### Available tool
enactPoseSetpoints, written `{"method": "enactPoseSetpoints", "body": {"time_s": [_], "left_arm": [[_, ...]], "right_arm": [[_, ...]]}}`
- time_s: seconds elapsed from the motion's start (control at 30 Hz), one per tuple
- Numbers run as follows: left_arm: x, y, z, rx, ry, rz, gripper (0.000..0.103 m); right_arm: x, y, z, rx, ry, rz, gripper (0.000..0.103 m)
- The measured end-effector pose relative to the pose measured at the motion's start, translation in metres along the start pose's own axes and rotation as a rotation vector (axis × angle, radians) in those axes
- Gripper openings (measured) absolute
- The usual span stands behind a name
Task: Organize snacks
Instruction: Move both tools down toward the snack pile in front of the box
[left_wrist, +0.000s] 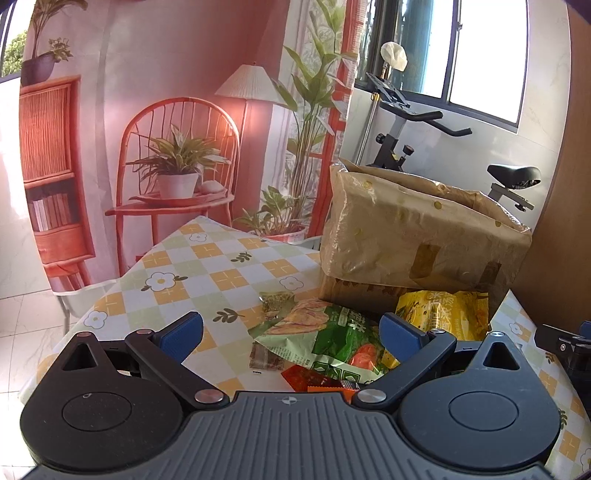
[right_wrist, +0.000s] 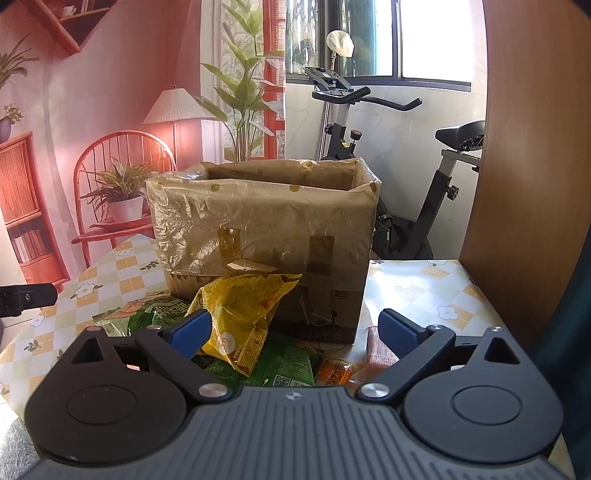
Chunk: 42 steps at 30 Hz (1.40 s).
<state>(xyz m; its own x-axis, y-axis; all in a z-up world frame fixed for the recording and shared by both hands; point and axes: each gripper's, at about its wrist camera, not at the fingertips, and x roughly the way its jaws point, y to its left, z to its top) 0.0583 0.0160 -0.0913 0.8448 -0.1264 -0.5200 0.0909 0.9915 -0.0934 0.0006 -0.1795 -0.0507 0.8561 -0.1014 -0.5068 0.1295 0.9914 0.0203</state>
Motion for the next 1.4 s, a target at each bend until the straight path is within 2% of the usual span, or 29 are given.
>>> {"method": "enactPoseSetpoints", "body": {"time_s": [0.33, 0.57, 0.77, 1.17, 1.2, 1.23, 1.3, 1.33, 1.4], "left_arm": [[0.054, -0.014, -0.045, 0.095, 0.189, -0.109, 0.102], [0.091, -0.019, -0.072, 0.066, 0.333, -0.143, 0.099], [0.107, -0.018, -0.084, 0.064, 0.369, -0.209, 0.099], [0.123, -0.022, -0.099, 0.039, 0.418, -0.247, 0.102], [0.124, -0.021, -0.099, 0.038, 0.421, -0.254, 0.098], [0.123, -0.021, -0.099, 0.042, 0.419, -0.261, 0.087], [0.116, -0.023, -0.096, 0.056, 0.408, -0.272, 0.074], [0.112, -0.024, -0.094, 0.069, 0.398, -0.264, 0.069], [0.102, -0.025, -0.089, 0.108, 0.379, -0.248, 0.067]], "right_arm": [[0.018, -0.001, -0.01, 0.028, 0.034, 0.033, 0.093], [0.023, -0.006, -0.013, 0.049, 0.045, 0.043, 0.093], [0.029, -0.009, -0.016, 0.068, 0.061, 0.05, 0.093], [0.034, -0.009, -0.017, 0.081, 0.075, 0.065, 0.093], [0.034, -0.01, -0.017, 0.081, 0.076, 0.065, 0.093], [0.035, -0.01, -0.018, 0.082, 0.076, 0.067, 0.093], [0.035, -0.011, -0.018, 0.083, 0.078, 0.07, 0.092], [0.035, -0.011, -0.018, 0.082, 0.078, 0.07, 0.092], [0.035, -0.012, -0.018, 0.08, 0.077, 0.073, 0.092]]}}
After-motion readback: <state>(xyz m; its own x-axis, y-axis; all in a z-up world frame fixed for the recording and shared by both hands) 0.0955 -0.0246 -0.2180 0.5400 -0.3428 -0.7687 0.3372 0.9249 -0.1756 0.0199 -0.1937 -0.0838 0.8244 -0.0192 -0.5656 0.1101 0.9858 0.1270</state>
